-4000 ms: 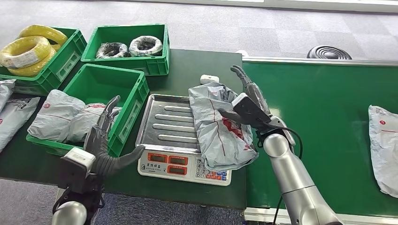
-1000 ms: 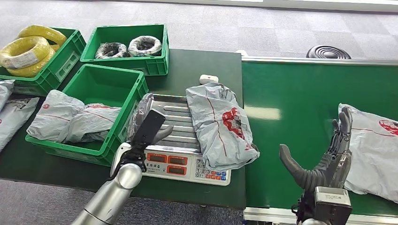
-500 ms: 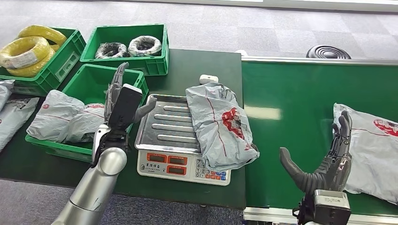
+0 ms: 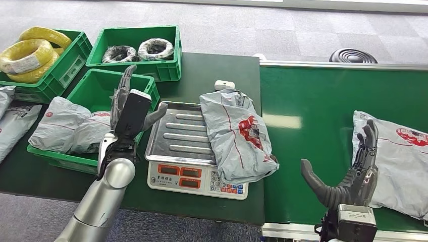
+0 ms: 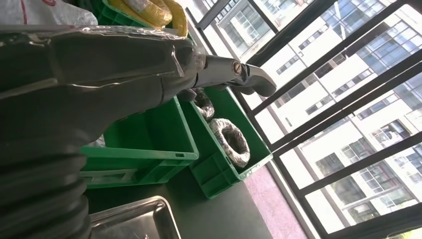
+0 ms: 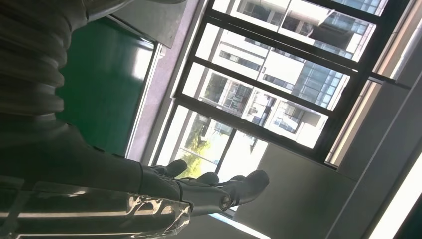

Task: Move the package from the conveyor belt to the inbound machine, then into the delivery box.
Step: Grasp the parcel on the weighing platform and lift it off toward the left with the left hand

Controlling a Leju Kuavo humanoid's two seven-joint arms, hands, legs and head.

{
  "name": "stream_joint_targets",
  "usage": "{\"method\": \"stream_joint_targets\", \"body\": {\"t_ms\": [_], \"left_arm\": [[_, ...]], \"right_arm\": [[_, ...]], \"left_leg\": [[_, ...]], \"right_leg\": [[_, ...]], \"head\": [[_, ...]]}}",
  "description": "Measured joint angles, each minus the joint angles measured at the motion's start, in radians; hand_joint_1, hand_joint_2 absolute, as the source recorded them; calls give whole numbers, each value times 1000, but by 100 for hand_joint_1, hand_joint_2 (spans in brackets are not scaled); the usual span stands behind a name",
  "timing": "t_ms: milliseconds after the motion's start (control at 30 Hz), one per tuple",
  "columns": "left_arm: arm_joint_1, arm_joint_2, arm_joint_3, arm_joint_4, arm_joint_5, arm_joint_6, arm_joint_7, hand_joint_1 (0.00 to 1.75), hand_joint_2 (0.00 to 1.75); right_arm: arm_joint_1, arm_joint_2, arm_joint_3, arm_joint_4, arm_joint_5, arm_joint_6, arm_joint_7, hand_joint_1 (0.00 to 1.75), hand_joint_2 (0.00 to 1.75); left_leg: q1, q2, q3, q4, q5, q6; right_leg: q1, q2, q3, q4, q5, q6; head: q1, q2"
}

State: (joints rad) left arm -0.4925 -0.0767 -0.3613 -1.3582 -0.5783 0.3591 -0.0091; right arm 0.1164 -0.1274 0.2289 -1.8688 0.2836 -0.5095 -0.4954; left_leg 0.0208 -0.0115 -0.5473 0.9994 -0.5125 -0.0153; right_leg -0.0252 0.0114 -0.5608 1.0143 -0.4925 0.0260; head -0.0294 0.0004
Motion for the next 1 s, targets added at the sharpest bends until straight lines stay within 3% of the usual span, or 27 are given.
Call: {"method": "stream_joint_targets", "body": {"t_ms": [67, 233, 400, 567, 1000], "left_arm": [[-2, 0, -8, -8, -9, -44, 0, 0, 175], [1, -8, -94, -18, 18, -261, 33, 0, 175], [12, -31, -226, 2, -14, -357, 73, 0, 175], [25, -64, -349, 88, -71, -358, 93, 0, 175], [25, -80, -420, 161, -62, -359, 78, 0, 175]], "right_arm": [[0, 0, 0, 0, -4, 3, -5, 0, 175], [0, -3, 0, 0, -16, 8, -17, 0, 175], [-6, -2, 1, 0, -9, 18, -16, 0, 175], [-25, -1, 2, 4, -3, 24, -11, 0, 175], [-70, -1, 5, 35, -11, 24, -8, 0, 175]], "left_leg": [[0, 0, 0, 0, 0, 0], [0, 0, 0, 0, 0, 0], [-1, 0, 0, 0, -1, 0], [0, 0, 0, 0, -1, 0], [0, 0, 0, 0, -1, 0]], "right_leg": [[0, 0, 0, 0, 0, 0], [0, 0, 0, 0, 0, 0], [0, 0, 0, 0, 0, 0], [0, 0, 0, 0, 0, 0], [0, 0, 0, 0, 0, 0]], "head": [[0, 0], [0, 0], [0, 0], [0, 0], [0, 0]]}}
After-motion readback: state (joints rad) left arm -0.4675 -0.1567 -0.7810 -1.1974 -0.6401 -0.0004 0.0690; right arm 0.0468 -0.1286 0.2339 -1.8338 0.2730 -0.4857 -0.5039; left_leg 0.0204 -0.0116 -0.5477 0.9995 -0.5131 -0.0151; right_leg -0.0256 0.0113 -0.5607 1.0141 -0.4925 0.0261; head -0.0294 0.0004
